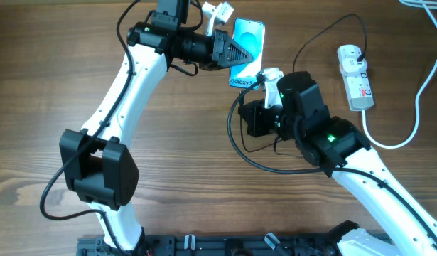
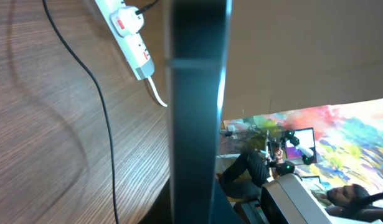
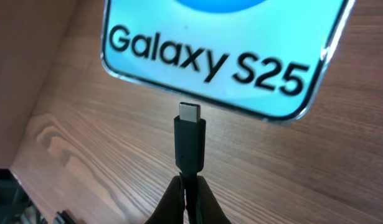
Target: Plug charger to phone and switch on socket
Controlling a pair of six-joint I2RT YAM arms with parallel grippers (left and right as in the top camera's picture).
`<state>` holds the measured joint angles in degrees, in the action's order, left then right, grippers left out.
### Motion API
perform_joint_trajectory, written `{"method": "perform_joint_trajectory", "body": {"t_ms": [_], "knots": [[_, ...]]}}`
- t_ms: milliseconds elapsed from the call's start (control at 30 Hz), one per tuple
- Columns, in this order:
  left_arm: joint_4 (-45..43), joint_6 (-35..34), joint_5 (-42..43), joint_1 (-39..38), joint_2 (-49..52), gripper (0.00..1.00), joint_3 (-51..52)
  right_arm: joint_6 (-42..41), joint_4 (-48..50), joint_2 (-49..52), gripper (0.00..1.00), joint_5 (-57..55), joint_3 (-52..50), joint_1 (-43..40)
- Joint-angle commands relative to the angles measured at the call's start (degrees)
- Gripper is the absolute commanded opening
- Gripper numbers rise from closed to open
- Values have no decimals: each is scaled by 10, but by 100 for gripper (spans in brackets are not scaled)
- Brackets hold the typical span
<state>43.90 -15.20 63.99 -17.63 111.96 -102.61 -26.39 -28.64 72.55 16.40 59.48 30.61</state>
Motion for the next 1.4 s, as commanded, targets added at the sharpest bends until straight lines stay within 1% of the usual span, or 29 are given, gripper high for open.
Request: {"method": "perform_joint_trajectory", "body": {"t_ms": [0, 67, 167, 200, 933, 1033, 1200, 1367], "knots": [[5, 36, 28, 1, 3, 4, -5, -7, 3, 4, 4, -12, 6, 1], [9, 45, 26, 1, 3, 4, -5, -7, 3, 3, 4, -12, 6, 1], [9, 46, -12, 1, 3, 4, -5, -8, 2, 3, 4, -7, 8, 1], [9, 45, -13, 2, 3, 4, -5, -7, 1, 3, 4, -7, 9, 1], [7, 46, 1, 2, 3, 4, -5, -8, -4, 5, 4, -1, 9, 1], [9, 60, 3, 1, 3, 4, -5, -8, -5, 16, 4, -1, 9, 1], [14, 61, 3, 1, 3, 4, -5, -8, -2, 21, 4, -1, 10, 1], [14, 75, -5, 1, 3, 4, -5, -10, -1, 21, 4, 4, 16, 1]]}}
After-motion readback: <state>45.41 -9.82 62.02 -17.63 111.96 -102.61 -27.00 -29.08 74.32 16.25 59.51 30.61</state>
